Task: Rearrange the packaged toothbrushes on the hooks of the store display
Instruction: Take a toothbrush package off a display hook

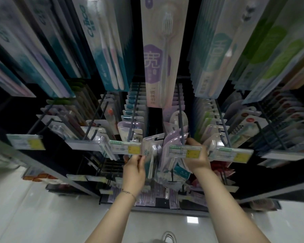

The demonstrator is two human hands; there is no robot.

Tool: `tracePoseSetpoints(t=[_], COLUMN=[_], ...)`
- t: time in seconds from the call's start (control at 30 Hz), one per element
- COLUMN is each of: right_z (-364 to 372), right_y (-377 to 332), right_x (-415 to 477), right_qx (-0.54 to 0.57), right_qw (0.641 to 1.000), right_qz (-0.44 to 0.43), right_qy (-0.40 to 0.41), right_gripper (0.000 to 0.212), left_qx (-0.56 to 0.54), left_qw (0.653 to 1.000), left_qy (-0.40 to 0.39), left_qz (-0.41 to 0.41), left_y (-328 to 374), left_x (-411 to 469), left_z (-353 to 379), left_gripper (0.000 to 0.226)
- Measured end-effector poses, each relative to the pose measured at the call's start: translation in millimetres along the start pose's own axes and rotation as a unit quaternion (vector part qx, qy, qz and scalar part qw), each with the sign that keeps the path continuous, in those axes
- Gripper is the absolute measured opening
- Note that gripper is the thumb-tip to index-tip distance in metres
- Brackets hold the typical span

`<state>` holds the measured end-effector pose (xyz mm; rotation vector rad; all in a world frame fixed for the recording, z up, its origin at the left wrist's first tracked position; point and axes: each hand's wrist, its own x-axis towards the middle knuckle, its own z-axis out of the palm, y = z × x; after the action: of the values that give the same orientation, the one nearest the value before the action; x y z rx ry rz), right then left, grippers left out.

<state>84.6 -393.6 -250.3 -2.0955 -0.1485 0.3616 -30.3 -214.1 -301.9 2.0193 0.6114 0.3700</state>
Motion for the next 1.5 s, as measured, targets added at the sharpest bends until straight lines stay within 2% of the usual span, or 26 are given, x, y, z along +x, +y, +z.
tracePoseSetpoints(t=[0.13, 0.27, 0.4, 0.6, 0.73, 1.07, 1.5], right_z=[7, 8, 11, 14, 16, 16, -11], right_y=[8, 11, 23, 30, 31, 33, 43], right_x=[-5, -18, -30, -54, -63, -87, -105], right_qx=[-0.049, -0.087, -0.161, -0.098, -0.106, -0.098, -0.068], right_qw=[0.997, 0.991, 0.981, 0.979, 0.975, 0.973, 0.987], right_qz=[0.042, 0.051, 0.042, 0.067, 0.087, 0.053, -0.015], right_qy=[0.034, 0.087, 0.101, 0.163, 0.174, 0.200, 0.144], right_gripper=[0.024, 0.017, 0.015, 0.008, 0.008, 0.009, 0.009], left_qx=[0.004, 0.012, 0.005, -0.008, -0.020, -0.008, -0.022], left_qw=[1.000, 0.999, 0.999, 0.998, 0.995, 0.994, 0.996], left_qy=[-0.017, -0.031, -0.038, -0.053, -0.074, -0.079, -0.046], left_qz=[0.023, 0.036, 0.036, 0.042, 0.058, 0.079, 0.067], left_y=[1, -6, -14, -27, -29, -27, -7], left_x=[-4, -9, -14, -19, -22, -30, -58], left_z=[-9, -14, -20, -25, -29, -36, -23], left_gripper=[0.011, 0.010, 0.012, 0.006, 0.008, 0.010, 0.010])
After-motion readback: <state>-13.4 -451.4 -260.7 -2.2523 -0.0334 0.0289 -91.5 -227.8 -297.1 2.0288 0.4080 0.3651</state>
